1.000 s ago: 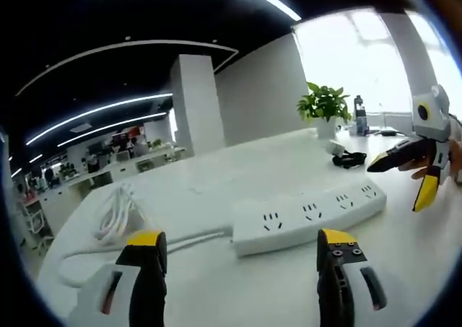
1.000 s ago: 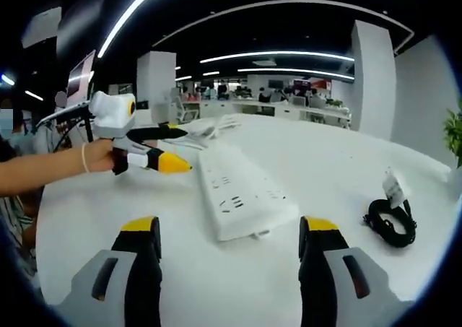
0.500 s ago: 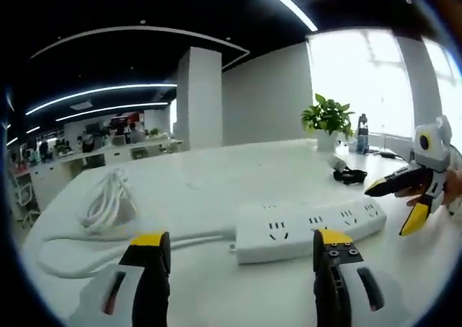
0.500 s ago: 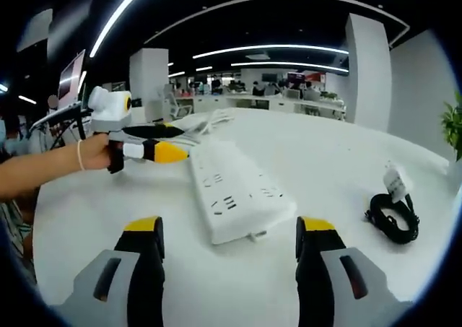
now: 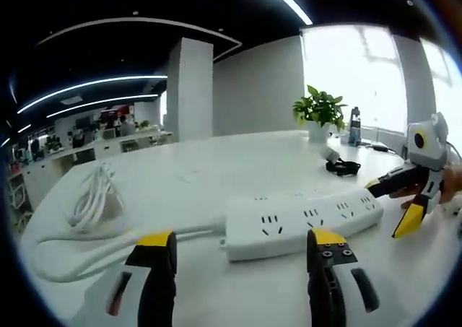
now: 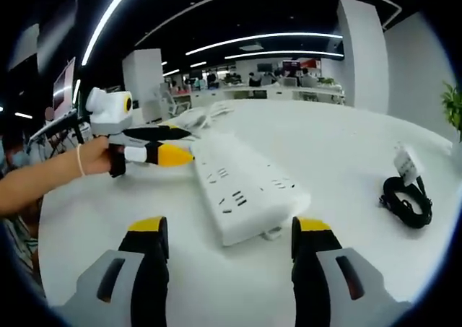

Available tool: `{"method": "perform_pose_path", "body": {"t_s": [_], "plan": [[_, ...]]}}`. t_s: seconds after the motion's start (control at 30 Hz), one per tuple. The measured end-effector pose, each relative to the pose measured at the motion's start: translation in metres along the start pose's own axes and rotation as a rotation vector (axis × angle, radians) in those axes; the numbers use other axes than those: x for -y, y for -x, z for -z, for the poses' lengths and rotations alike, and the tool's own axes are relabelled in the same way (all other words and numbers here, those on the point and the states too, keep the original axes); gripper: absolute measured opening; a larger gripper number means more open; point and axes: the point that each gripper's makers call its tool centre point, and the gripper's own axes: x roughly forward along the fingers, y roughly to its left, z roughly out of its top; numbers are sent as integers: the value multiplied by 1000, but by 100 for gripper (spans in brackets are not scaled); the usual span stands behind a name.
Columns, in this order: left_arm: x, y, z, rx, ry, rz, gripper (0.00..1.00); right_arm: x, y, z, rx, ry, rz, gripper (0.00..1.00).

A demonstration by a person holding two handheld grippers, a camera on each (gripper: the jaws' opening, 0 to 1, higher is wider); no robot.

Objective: Straighten the power strip on the desk, plug the charger into it

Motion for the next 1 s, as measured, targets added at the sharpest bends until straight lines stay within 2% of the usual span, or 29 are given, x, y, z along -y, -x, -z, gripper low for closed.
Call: {"method": "perform_pose_path", "body": {"t_s": [0.23, 0.43, 0.67, 1.0], "plan": [[4, -2, 2, -25, 2, 40, 71, 2, -5, 0, -14, 0, 12, 66], [9, -2, 12, -100, -61, 102, 70, 5, -7, 2, -26, 9, 22, 64], [6, -8, 11, -97, -54, 106, 70, 6, -7, 5, -35, 9, 37, 62], [12, -14, 16, -133, -71, 125, 70, 8, -3, 10, -37, 11, 58, 59]]}}
